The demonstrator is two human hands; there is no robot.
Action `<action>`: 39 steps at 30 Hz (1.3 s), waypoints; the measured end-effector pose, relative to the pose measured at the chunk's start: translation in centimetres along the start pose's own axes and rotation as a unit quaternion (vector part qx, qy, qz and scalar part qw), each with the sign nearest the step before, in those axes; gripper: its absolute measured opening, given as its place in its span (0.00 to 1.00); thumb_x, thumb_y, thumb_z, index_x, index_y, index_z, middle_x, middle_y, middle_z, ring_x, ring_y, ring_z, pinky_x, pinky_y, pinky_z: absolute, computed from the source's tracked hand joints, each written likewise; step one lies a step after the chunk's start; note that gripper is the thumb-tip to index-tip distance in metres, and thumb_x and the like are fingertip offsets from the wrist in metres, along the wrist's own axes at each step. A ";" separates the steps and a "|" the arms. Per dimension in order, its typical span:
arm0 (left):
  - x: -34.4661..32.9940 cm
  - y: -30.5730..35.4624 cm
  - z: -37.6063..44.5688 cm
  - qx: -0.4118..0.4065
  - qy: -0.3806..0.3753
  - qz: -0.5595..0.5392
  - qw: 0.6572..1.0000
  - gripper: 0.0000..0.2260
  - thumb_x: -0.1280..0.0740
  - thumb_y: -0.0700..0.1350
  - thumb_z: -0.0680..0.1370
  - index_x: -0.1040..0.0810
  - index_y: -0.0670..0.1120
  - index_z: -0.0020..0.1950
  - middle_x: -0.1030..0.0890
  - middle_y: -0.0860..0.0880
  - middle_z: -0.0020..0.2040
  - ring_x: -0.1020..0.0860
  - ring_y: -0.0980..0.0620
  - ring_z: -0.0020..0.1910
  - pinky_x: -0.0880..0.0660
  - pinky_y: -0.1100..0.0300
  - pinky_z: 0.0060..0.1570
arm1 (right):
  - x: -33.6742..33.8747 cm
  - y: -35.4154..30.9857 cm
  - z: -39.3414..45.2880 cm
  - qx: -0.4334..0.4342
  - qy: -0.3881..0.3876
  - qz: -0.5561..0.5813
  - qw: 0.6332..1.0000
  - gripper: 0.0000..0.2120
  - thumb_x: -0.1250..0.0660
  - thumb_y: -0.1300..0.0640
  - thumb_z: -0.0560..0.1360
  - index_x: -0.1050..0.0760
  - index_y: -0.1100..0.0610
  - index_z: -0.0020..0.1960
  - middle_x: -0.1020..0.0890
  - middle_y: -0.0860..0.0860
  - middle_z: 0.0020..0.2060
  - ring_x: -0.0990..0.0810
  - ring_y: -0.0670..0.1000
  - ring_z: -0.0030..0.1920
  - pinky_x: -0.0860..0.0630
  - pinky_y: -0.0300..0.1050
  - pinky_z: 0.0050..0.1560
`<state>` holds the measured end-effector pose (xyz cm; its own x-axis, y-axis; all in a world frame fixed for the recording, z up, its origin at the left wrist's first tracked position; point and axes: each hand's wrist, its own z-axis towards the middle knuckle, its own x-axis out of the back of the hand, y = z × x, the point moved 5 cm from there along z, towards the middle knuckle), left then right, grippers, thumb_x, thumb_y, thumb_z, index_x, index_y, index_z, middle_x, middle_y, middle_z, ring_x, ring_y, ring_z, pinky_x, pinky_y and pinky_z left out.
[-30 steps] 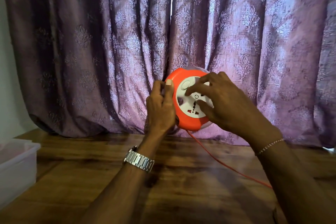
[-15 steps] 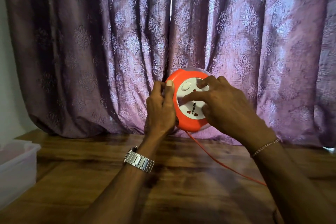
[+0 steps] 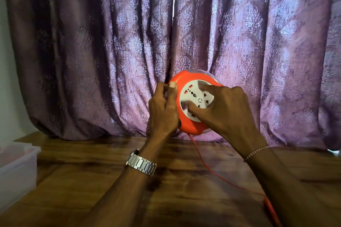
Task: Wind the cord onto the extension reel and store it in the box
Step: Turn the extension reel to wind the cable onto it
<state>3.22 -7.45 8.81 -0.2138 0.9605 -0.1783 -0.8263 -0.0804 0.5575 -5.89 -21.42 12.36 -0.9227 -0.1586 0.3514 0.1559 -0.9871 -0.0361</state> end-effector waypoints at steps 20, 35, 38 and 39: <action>0.1 0.0 -0.1 0.005 0.001 0.012 1.000 0.15 0.41 0.59 0.81 0.28 0.49 0.42 0.20 0.49 0.35 0.21 0.44 0.38 0.24 0.42 0.40 | 0.3 -0.8 0.1 0.110 -0.190 -0.062 0.974 0.28 0.32 0.59 0.70 0.29 0.32 0.63 0.30 0.53 0.61 0.32 0.56 0.61 0.26 0.50 0.47; -0.5 0.7 -0.8 0.003 -0.007 0.016 1.000 0.16 0.42 0.59 0.80 0.28 0.49 0.42 0.21 0.51 0.34 0.22 0.46 0.36 0.25 0.44 0.39 | 0.2 0.6 0.4 -0.045 0.003 0.020 0.999 0.22 0.37 0.36 0.72 0.20 0.53 0.53 0.14 0.55 0.41 0.17 0.61 0.44 0.23 0.50 0.47; -0.4 0.4 -0.8 0.005 -0.007 0.014 1.000 0.16 0.41 0.59 0.81 0.27 0.47 0.43 0.20 0.50 0.34 0.21 0.44 0.37 0.24 0.44 0.39 | 0.6 0.8 0.5 -0.037 -0.056 -0.015 0.998 0.19 0.38 0.38 0.73 0.23 0.51 0.54 0.15 0.54 0.41 0.18 0.61 0.45 0.22 0.52 0.45; -0.3 0.3 -0.7 0.005 -0.003 0.013 1.000 0.16 0.41 0.58 0.81 0.27 0.47 0.43 0.21 0.51 0.33 0.22 0.47 0.36 0.25 0.44 0.39 | 0.8 0.7 0.6 -0.016 -0.074 -0.017 0.997 0.16 0.37 0.41 0.73 0.24 0.50 0.54 0.16 0.53 0.42 0.19 0.60 0.46 0.23 0.52 0.44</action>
<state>2.66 -7.92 8.42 -0.2319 0.9597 -0.1589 -0.8153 -0.1027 0.5698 -6.27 -22.24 13.16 -0.8649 -0.1231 0.4866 0.1123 -0.9923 -0.0515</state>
